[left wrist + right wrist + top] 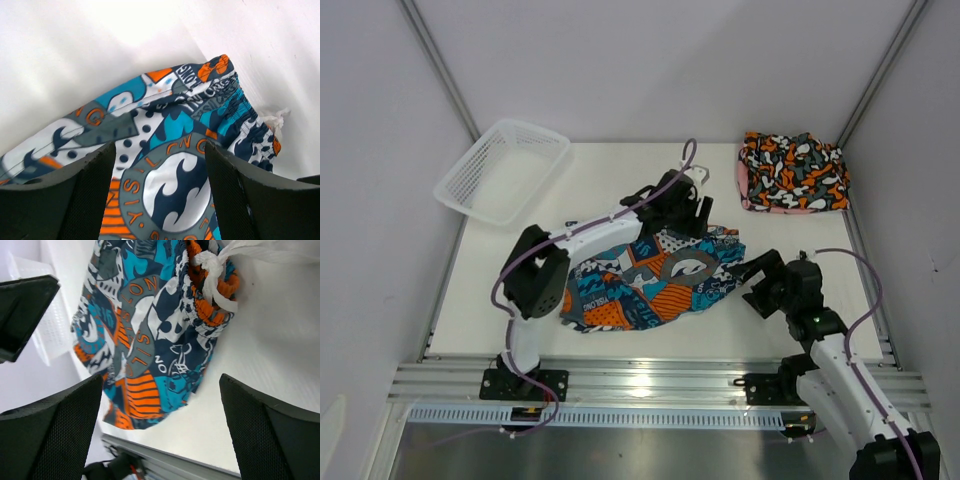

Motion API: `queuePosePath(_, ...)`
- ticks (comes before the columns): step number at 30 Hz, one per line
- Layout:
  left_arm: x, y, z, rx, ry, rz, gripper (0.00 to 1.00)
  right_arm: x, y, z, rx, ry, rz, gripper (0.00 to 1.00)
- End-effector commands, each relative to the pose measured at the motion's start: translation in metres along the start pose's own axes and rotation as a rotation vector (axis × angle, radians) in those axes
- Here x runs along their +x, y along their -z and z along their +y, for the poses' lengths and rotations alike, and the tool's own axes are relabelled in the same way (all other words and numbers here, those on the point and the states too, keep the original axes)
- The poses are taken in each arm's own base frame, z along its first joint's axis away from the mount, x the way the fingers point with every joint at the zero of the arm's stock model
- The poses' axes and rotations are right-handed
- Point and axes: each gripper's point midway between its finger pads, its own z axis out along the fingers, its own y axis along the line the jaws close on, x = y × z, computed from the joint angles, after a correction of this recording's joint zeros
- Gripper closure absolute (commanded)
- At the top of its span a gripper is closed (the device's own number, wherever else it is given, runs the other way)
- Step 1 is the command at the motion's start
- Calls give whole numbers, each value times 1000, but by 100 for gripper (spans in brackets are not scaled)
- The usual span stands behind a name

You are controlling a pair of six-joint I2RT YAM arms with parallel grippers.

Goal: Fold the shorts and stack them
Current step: Fold the shorts

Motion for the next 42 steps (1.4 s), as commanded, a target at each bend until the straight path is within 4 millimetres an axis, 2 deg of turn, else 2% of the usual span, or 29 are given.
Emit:
queuePosePath(1,-21,-27,-15,72,-25,-24,26,-6,-11,13,-61,-133,-39,0)
queuePosePath(2,-20,-30,-15,77,-25,-19,26,-3,-14,7,-40,-149,-28,1)
queuePosePath(3,-22,-33,-18,88,-24,-23,26,-3,-17,12,-68,-146,-31,1)
queuePosePath(7,-17,-38,-23,123,2,-22,26,-4,-25,5,-59,-159,-52,1)
queuePosePath(10,-10,-35,-24,116,12,-11,26,-11,-28,8,-90,-166,-92,1)
queuePosePath(11,4,-36,-18,94,22,13,26,-12,-29,9,-101,-176,-103,0)
queuePosePath(13,-3,-23,-18,92,35,-14,26,-13,-33,5,-104,-191,-109,1)
queuePosePath(18,18,5,-12,67,69,-19,26,-8,-48,-3,-123,-227,-91,0)
queuePosePath(19,18,16,-15,70,63,-29,26,-4,-53,-11,-102,-239,-76,1)
queuePosePath(20,19,21,-16,68,60,-35,26,-9,-54,-5,-132,-242,-90,0)
queuePosePath(21,18,26,-16,62,59,-45,26,-7,-56,-9,-123,-250,-85,1)
queuePosePath(22,25,35,-19,69,54,-45,26,-6,-58,-11,-117,-254,-84,1)
queuePosePath(23,24,39,-23,82,50,-58,26,-8,-60,-9,-134,-254,-91,1)
queuePosePath(25,34,43,-31,107,36,-58,26,-9,-62,-17,-118,-266,-109,0)
queuePosePath(28,44,37,-41,124,1,-35,26,-15,-62,-25,-108,-283,-152,0)
queuePosePath(29,54,28,-41,125,-6,-6,26,-17,-62,-25,-109,-279,-161,0)
queuePosePath(34,81,4,-52,143,-26,42,26,-28,-63,-32,-79,-248,-228,0)
queuePosePath(38,100,-11,-49,129,-28,85,27,-35,-68,-29,-87,-222,-254,1)
queuePosePath(39,105,-14,-48,127,-29,98,27,-33,-72,-35,-69,-230,-247,0)
queuePosePath(42,110,-17,-48,118,-41,113,27,-35,-77,-33,-86,-242,-250,2)
